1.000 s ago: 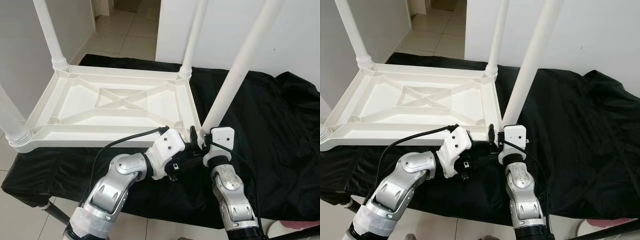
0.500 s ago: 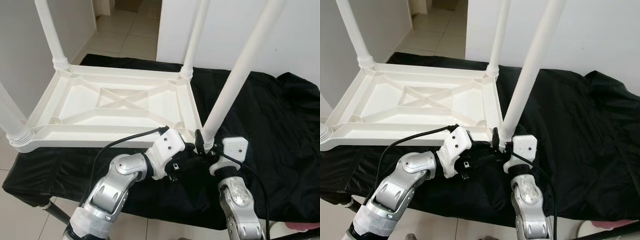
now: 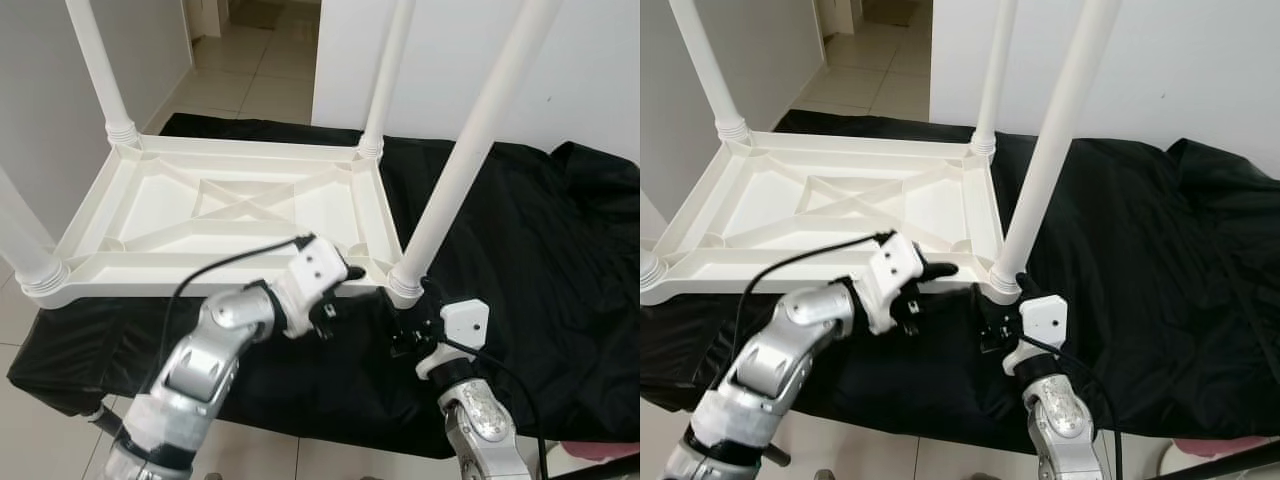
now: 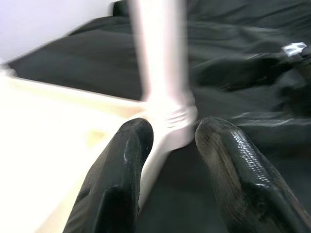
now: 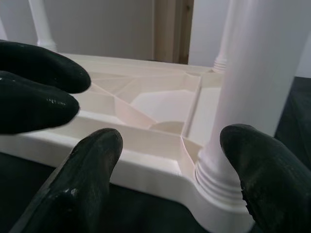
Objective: Building children table
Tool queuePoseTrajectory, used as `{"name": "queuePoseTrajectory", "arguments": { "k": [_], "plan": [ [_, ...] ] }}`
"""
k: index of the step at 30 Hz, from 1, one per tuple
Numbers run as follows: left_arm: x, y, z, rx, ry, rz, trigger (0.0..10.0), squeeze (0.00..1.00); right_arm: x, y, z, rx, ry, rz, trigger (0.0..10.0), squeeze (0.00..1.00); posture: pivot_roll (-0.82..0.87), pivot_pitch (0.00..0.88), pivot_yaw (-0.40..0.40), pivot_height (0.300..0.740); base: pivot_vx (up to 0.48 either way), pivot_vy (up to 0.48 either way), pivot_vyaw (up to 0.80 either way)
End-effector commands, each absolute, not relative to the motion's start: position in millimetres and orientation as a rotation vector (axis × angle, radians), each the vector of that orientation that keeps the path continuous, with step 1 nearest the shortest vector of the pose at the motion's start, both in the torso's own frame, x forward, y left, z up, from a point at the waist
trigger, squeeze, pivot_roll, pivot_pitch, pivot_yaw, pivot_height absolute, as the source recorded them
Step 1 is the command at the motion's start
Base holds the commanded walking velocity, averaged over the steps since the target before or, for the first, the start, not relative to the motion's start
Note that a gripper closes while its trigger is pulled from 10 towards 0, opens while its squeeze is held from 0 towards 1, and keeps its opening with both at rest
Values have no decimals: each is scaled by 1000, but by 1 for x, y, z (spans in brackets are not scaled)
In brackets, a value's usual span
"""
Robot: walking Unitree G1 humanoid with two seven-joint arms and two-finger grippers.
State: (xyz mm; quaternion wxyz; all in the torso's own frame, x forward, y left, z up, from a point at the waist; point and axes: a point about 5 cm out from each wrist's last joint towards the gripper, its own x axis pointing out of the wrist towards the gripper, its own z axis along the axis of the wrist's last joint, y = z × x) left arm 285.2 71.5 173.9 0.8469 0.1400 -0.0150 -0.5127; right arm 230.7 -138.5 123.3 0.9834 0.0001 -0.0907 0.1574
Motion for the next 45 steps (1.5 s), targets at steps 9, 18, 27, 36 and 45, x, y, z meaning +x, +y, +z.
{"name": "queuePoseTrajectory", "arguments": {
  "k": [9, 18, 27, 36, 45],
  "plan": [
    [307, 100, 183, 350, -53, -918, 10000, 0, 252, -144, 124, -25, -165, 406, 10000, 0, -50, 0, -38, 740, 0, 0, 0],
    [317, 110, 184, 373, -65, -870, 10000, 0, 260, -140, 130, -19, -171, 550, 10000, 0, -47, 0, -41, 740, 0, 0, 0],
    [326, 123, 176, 401, 20, -823, 10000, 0, 285, -195, 133, -67, -170, 146, 10000, 0, -50, 0, -40, 740, 0, 0, 0],
    [330, 132, 156, 505, 141, -809, 10000, 0, 283, -195, 129, -44, -163, 99, 10000, 0, -55, 0, -28, 740, 0, 0, 0],
    [327, 132, 142, 526, 205, -848, 10000, 0, 284, -182, 129, -24, -178, 126, 10000, 0, -58, 0, -24, 740, 0, 0, 0]
  ]
}}
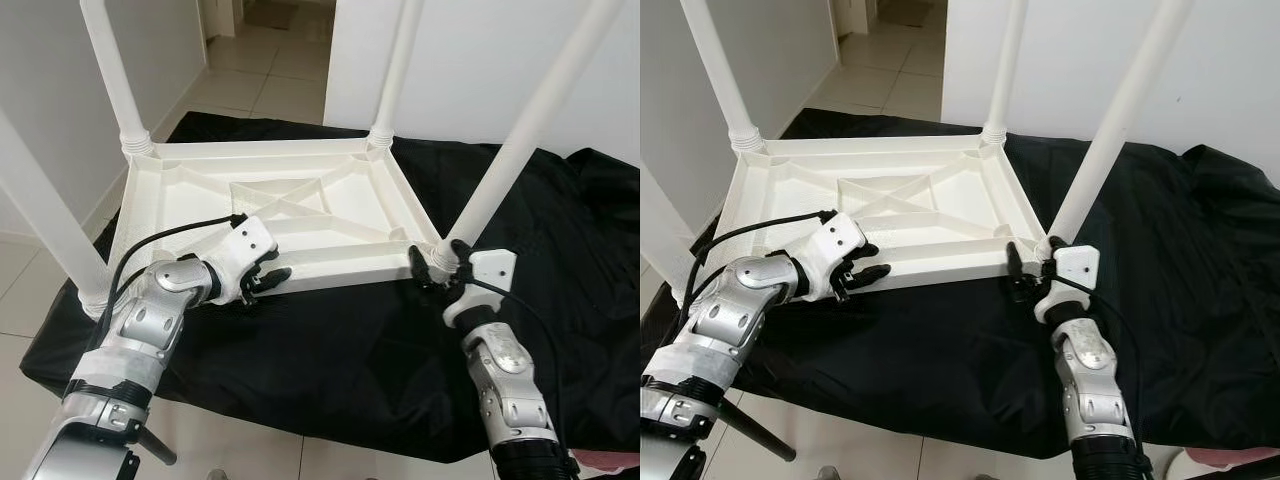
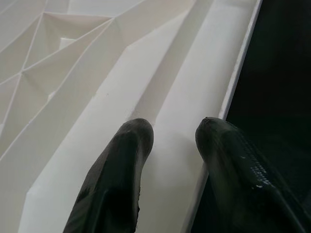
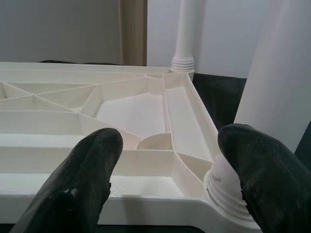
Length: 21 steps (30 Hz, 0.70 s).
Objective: Building children table
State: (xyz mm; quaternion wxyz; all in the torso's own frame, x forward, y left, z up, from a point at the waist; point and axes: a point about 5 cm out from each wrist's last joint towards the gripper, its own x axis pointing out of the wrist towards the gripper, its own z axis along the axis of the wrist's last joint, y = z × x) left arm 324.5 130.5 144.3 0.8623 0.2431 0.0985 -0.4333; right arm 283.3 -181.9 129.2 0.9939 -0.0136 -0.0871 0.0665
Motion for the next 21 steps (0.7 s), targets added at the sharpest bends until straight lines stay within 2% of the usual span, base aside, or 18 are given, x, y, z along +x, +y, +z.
{"name": "queuePoseTrajectory", "arguments": {
  "k": [1, 16, 17, 19, 20, 21],
  "plan": [
    [326, 132, 139, 537, 216, -859, 10000, 0, 285, -181, 130, -23, -181, 124, 10000, 0, -58, 0, -25, 740, 0, 0, 0],
    [319, 132, 127, 544, 265, -914, 10000, 0, 287, -179, 130, -27, -183, 123, 10000, 0, -59, 0, -26, 740, 0, 0, 0],
    [318, 132, 125, 496, 282, -924, 10000, 827, 287, -177, 130, -25, -180, 126, 10000, 0, -57, 0, -28, 740, 0, 0, 0],
    [318, 132, 125, 459, 292, -928, 10000, 827, 287, -175, 129, -24, -178, 128, 10000, 0, -57, 0, -28, 740, 0, 0, 0],
    [318, 131, 125, 442, 295, -933, 10000, 1000, 287, -174, 129, -20, -176, 132, 10000, 0, -58, 0, -27, 740, 0, 0, 0],
    [318, 131, 125, 442, 295, -933, 10000, 1000, 287, -174, 129, -20, -176, 132, 10000, 0, -58, 0, -27, 740, 0, 0, 0]
  ]
}}
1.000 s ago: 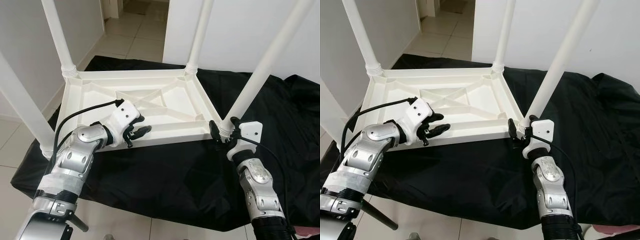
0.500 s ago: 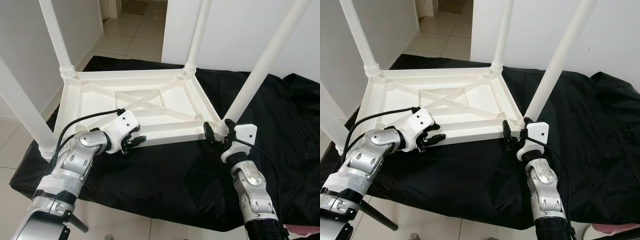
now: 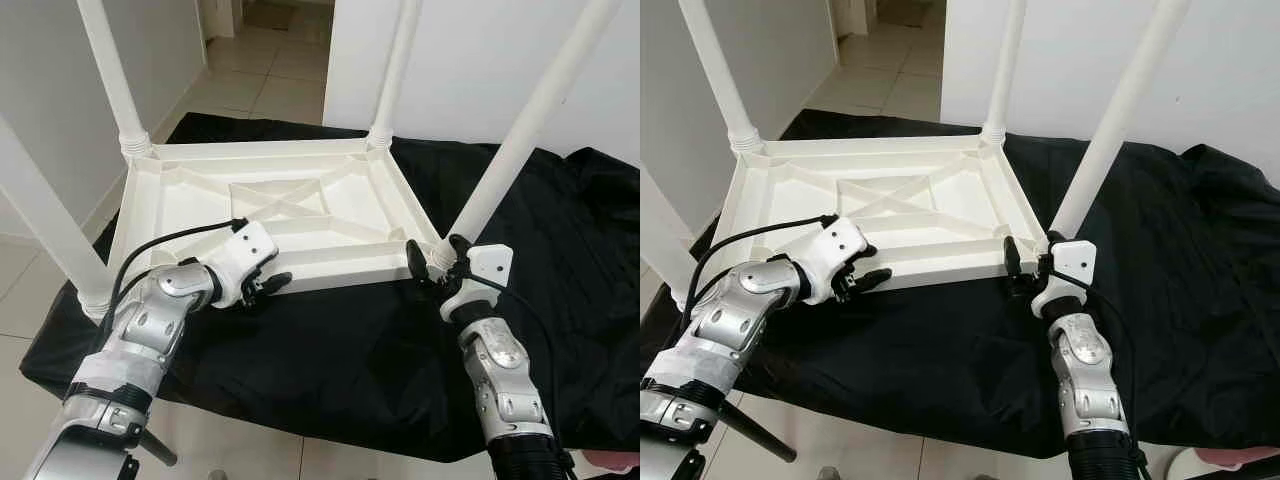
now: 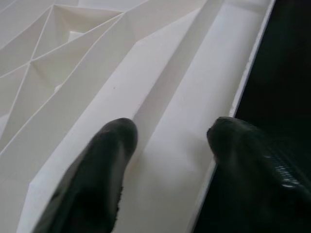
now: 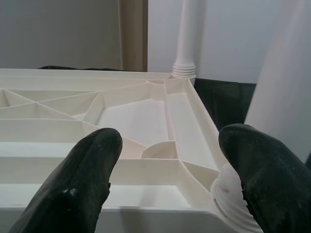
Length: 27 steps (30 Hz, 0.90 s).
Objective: Building children table
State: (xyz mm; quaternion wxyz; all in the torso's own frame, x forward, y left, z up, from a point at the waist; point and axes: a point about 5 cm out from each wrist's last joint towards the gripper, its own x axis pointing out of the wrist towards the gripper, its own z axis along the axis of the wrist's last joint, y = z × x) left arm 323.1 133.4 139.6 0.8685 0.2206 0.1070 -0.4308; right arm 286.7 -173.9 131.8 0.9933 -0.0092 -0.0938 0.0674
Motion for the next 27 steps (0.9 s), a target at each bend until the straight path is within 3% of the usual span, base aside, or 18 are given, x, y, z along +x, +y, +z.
{"name": "queuePoseTrajectory", "arguments": {
  "k": [1, 3, 4, 13, 26, 27],
  "plan": [
    [318, 132, 124, 468, 295, -924, 10000, 1000, 287, -173, 128, -21, -175, 134, 10000, 0, -57, 0, -30, 740, 0, 0, 0],
    [319, 133, 122, 488, 302, -921, 10000, 945, 287, -173, 129, -20, -176, 136, 10000, 0, -60, 0, -28, 740, 0, 0, 0],
    [318, 133, 123, 489, 298, -930, 10000, 0, 287, -174, 129, -23, -176, 135, 10000, 0, -60, 0, -28, 740, 0, 0, 0],
    [316, 134, 129, 426, 276, -963, 10000, 0, 289, -176, 130, -32, -176, 127, 10000, 0, -61, 0, -27, 740, 0, 0, 0],
    [322, 142, 110, 498, 404, -880, 10000, 0, 293, -171, 129, -34, -173, 131, 10000, 0, -59, 0, -24, 740, 0, 0, 0],
    [322, 143, 110, 490, 407, -881, 8980, 0, 293, -171, 130, -35, -174, 132, 10000, 0, -59, 0, -24, 740, 0, 0, 0]
  ]
}}
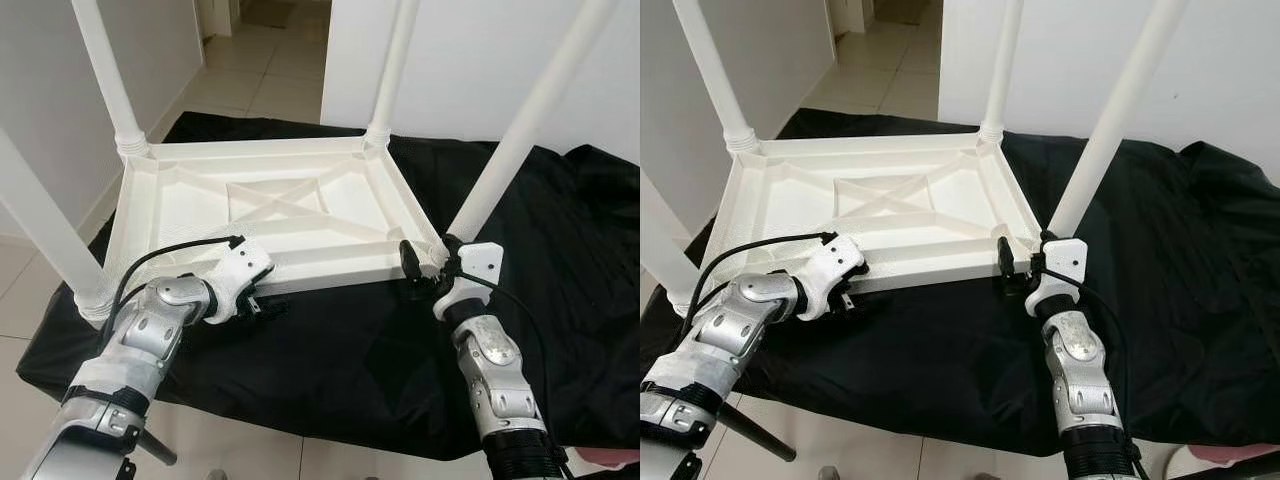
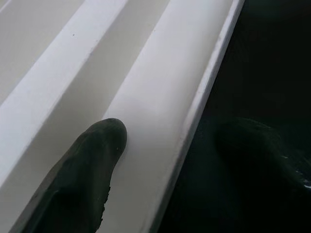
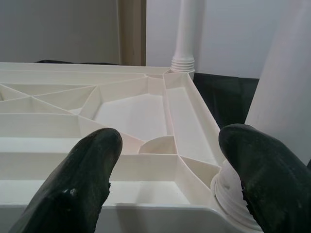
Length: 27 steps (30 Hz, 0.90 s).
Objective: Building children table
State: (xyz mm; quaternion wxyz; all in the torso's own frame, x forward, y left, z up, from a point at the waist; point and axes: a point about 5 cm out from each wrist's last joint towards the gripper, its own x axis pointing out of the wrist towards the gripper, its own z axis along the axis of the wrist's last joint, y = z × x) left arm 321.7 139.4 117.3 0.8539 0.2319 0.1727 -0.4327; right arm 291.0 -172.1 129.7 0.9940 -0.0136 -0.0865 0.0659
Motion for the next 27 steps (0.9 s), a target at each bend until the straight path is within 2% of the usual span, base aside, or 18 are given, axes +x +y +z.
{"name": "queuePoseTrajectory", "arguments": {
  "k": [1, 2, 3, 4, 12, 13, 14, 15, 17, 24, 25, 27],
  "plan": [
    [322, 143, 110, 490, 407, -881, 8980, 0, 293, -171, 130, -35, -174, 132, 10000, 0, -59, 0, -24, 740, 0, 0, 0],
    [322, 142, 111, 488, 406, -884, 3765, 0, 294, -171, 129, -36, -174, 131, 10000, 0, -57, 0, -25, 740, 0, 0, 0],
    [322, 142, 111, 488, 406, -884, 3765, 0, 294, -171, 129, -36, -174, 131, 10000, 0, -57, 0, -25, 740, 0, 0, 0],
    [322, 141, 112, 486, 399, -893, 0, 0, 294, -171, 130, -36, -174, 132, 10000, 0, -56, 0, -25, 740, 0, 0, 0],
    [316, 120, 123, 463, 329, -967, 0, 0, 296, -172, 130, -43, -175, 130, 10000, 0, -53, 0, -27, 740, 0, 0, 0],
    [315, 116, 124, 457, 319, -977, 0, 0, 297, -172, 130, -44, -175, 129, 10000, 0, -52, 0, -28, 740, 0, 0, 0],
    [310, 98, 126, 454, 286, -1036, 0, 0, 298, -172, 130, -45, -174, 129, 10000, 0, -49, 0, -30, 740, 0, 0, 0],
    [310, 98, 126, 454, 286, -1036, 0, 0, 298, -172, 130, -45, -174, 129, 10000, 0, -49, 0, -30, 740, 0, 0, 0],
    [304, 81, 127, 449, 257, -1089, 0, 0, 299, -172, 129, -46, -174, 131, 10000, 0, -49, 0, -29, 740, 0, 0, 0],
    [293, 57, 128, 455, 213, -1185, 0, 0, 300, -170, 129, -47, -174, 136, 10000, 0, -49, 0, -27, 740, 0, 0, 0],
    [290, 51, 128, 460, 201, -1207, 4118, 0, 300, -169, 128, -47, -173, 137, 10000, 0, -50, 0, -23, 740, 0, 0, 0],
    [290, 51, 128, 460, 201, -1207, 4118, 0, 300, -169, 128, -47, -173, 137, 10000, 0, -50, 0, -23, 740, 0, 0, 0]
  ]
}}
